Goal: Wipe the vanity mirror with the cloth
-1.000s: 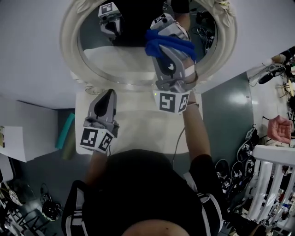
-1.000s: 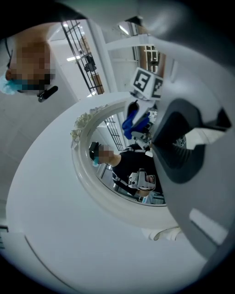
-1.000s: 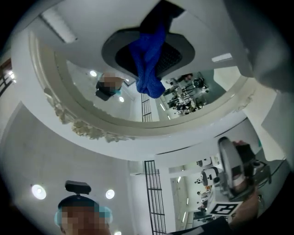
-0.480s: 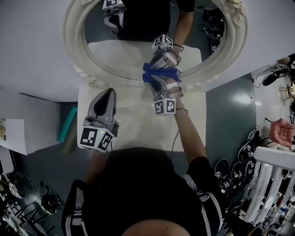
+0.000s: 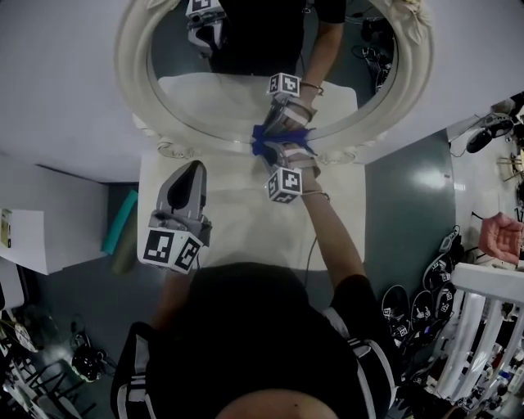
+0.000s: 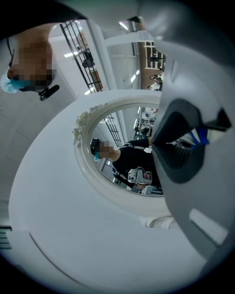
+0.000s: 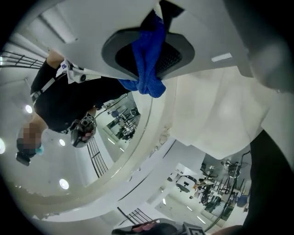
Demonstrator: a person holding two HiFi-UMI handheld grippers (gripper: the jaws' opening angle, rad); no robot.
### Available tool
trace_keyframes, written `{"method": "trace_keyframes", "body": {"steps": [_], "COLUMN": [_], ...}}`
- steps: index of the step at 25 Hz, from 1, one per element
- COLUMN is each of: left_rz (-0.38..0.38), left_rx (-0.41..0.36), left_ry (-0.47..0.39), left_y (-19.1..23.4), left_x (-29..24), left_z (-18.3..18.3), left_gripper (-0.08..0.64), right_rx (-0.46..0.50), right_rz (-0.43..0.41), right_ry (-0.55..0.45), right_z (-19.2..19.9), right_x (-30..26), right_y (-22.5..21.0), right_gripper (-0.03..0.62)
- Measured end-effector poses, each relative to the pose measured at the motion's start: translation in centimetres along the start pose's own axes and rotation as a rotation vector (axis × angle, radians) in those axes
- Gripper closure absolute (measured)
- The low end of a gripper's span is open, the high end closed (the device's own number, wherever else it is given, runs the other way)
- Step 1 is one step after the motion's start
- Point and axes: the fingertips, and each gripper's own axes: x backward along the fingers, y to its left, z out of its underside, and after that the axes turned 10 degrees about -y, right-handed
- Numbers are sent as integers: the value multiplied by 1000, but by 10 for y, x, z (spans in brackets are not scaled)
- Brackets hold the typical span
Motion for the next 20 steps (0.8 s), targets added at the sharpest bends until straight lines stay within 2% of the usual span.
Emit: {"method": "trace_keyframes", "body": {"steps": [4, 6, 7, 9, 13, 14, 15, 17, 20], "left_rz": [7, 6, 6, 9, 19, 22, 26, 35, 44], "left_rx": [4, 10, 13, 15, 20, 21, 22, 24, 28], "left_ry": [-20, -29, -31, -35, -39, -41, -42, -44, -44], "left_y": [-5, -4, -4, -5, -5, -5, -5, -7, -10], "left_x": [10, 12, 14, 19, 20, 20, 21, 21, 24], "left_z": [5, 8, 7, 4, 2, 2, 1, 0, -1], "left_gripper": [549, 549, 549, 549, 549, 549, 549, 549, 549], "right_rx": [-35, -90, -144, -314, -753, -825, -866, -873, -790], "right_rz": [-93, -66, -12, 152, 538, 634, 727, 901, 1133], "right_ry": [36, -13, -60, -193, -529, -604, -668, -753, -750], "right_z": [10, 5, -2, -25, -58, -62, -66, -75, -83], "right_x": [-1, 4, 13, 42, 130, 154, 179, 228, 293], "right_y": [15, 9, 0, -30, -109, -128, -147, -181, -224], "right_gripper": [528, 528, 526, 526, 526, 526, 526, 526, 526]}}
